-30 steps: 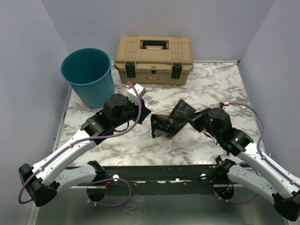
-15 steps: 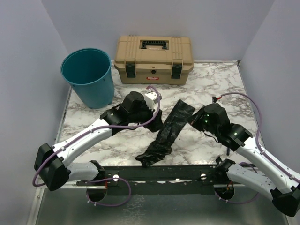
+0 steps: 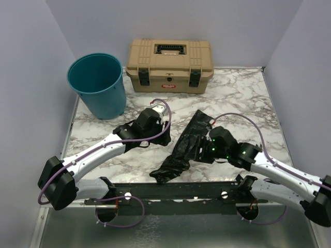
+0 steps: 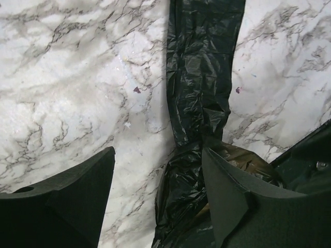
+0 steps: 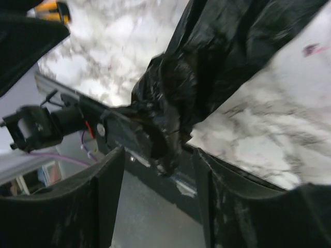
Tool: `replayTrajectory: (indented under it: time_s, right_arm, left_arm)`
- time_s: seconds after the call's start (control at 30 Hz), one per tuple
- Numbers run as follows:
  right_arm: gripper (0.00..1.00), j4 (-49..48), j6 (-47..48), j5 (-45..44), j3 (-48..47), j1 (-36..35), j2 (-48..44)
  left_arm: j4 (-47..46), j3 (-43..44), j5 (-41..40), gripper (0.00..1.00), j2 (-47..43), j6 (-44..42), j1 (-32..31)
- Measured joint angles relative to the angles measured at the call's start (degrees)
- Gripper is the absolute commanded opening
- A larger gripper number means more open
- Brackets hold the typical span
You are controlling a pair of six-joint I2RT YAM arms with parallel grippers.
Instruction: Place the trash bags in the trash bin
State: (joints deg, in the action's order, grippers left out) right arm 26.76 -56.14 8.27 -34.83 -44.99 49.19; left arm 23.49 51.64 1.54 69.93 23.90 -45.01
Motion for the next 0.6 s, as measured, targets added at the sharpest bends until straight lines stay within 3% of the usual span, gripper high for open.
replayTrajectory:
  time_s: [0.17,0.2,0.23,0.27,0.33,0.6]
  right_arm:
    - [0.61,-2.69,-2.75,0.07,-1.18,-8.07,7.63]
    - [0.56,-3.61,-3.39,0.07,-0.96,-8.57,8.59]
    - [0.32,-4.00,-3.85,0.02,-0.90,-9.01,9.53]
    - [0.18,-4.22,-4.15,-0.15,-0.90,-9.46,10.47]
    - [0.02,-4.09,-4.70,-0.72,-0.92,-10.01,12.00]
    - [0.01,-1.75,0.94,-4.83,-1.46,-10.47,7.15]
  left_arm:
    - [0.26,-1.05,-1.51,0.68,1.03,2.89,0.00]
    - [0.28,-1.25,-1.88,0.68,1.03,3.21,0.00]
    - [0.26,-1.33,-2.03,0.68,1.03,3.39,0.00]
    - [0.26,-1.49,-2.12,0.68,1.03,3.56,0.00]
    - [0.26,-1.86,-2.21,0.68,1.01,3.76,0.00]
    - [0.35,-3.39,-2.23,0.67,0.68,3.98,0.00]
